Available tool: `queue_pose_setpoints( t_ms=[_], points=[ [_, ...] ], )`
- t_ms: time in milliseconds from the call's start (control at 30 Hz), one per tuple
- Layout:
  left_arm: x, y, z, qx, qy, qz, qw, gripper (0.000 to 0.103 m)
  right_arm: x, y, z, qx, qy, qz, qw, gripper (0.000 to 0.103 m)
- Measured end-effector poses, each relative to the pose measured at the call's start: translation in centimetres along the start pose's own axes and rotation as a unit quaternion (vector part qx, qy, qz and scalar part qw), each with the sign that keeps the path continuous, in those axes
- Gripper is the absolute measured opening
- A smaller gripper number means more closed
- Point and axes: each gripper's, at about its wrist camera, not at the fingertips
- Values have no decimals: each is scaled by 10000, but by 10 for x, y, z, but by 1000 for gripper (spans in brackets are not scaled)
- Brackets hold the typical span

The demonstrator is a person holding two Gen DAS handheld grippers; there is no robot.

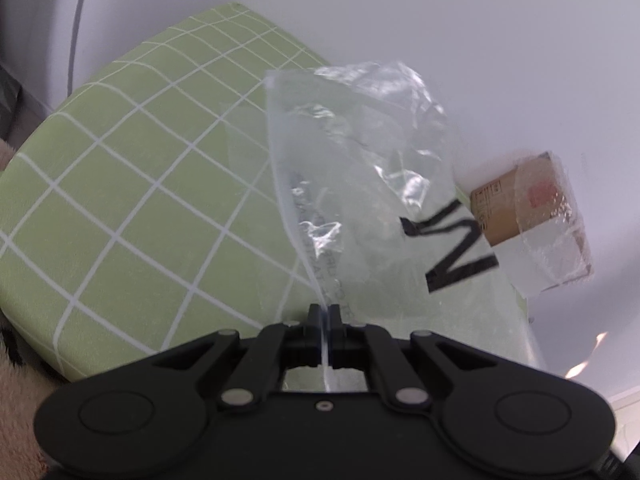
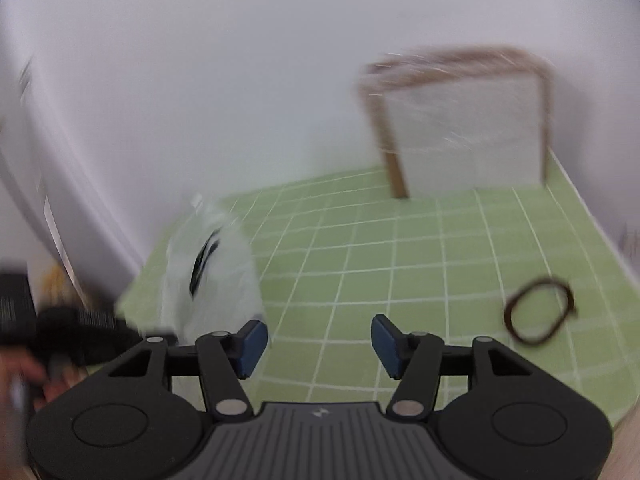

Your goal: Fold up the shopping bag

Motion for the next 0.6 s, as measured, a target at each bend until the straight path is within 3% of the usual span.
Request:
queue_pose_setpoints(
  t_ms=[100,300,600],
  points=[
    [-2,-2,3,49,-58,23,10000,2,8,-1,-2,87,-266,395,9988,59],
    [-5,-1,-1,3,105,-22,9999,3,14,-7,1,30,-569,465,9973,59],
    [-7,5,-5,-52,226,-113,9997,3,0,-26,-13,-1182,54,180,9928,59]
  ],
)
Point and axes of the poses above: each gripper's, at about its wrist camera, not at the fingertips, and y roughly against the way its jaws point, z to its right, x to its top, and after that the axes turned 11 degrees about y, right-handed
